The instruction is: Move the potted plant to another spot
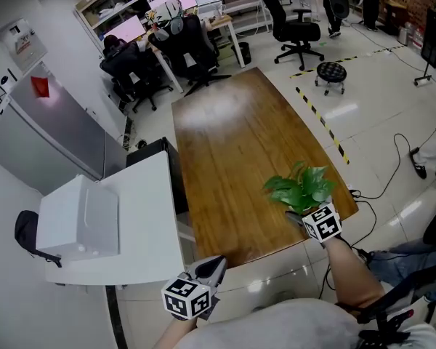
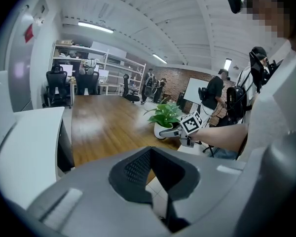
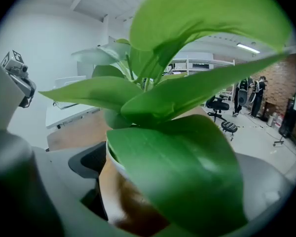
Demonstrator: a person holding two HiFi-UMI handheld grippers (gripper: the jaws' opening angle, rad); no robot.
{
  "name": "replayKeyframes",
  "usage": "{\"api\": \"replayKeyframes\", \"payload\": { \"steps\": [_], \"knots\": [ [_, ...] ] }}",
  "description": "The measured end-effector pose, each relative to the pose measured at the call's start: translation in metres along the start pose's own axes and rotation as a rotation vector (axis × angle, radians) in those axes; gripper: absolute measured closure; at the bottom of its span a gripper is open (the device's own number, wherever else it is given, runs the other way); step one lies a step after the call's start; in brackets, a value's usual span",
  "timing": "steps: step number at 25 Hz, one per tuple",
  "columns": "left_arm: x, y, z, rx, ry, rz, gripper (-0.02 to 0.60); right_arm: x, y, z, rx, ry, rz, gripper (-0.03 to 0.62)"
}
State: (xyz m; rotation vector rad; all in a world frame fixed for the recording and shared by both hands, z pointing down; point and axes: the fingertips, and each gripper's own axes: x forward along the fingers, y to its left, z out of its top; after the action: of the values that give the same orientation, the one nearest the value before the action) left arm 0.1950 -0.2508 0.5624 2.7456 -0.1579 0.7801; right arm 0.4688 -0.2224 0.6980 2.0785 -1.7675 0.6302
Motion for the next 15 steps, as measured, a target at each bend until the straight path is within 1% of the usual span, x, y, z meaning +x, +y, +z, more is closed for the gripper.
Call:
{"api": "replayKeyframes", "payload": {
  "steps": [8, 9, 11, 12, 15],
  "knots": [
    [0.005, 0.007, 0.002, 0.011, 0.008, 0.008, 0.584, 0.016, -0.003, -0.004, 0.007, 0.008, -0.004, 0.07],
    [0.006, 0.007, 0.002, 0.013, 0.01, 0.009, 0.584, 0.017, -0.004, -0.005, 0.01, 0.01, -0.004, 0.073],
    [0.006, 0.007, 0.002, 0.013, 0.014, 0.01, 0.584, 0.017, -0.005, -0.007, 0.009, 0.012, -0.006, 0.109],
    [0.006, 0.008, 0.002, 0.013, 0.016, 0.011, 0.584, 0.017, -0.005, -0.007, 0.005, 0.012, -0.008, 0.116],
    [0.005, 0.008, 0.0, 0.014, 0.022, 0.011, 0.584, 0.017, -0.004, -0.006, 0.002, 0.009, -0.011, 0.118]
  ]
}}
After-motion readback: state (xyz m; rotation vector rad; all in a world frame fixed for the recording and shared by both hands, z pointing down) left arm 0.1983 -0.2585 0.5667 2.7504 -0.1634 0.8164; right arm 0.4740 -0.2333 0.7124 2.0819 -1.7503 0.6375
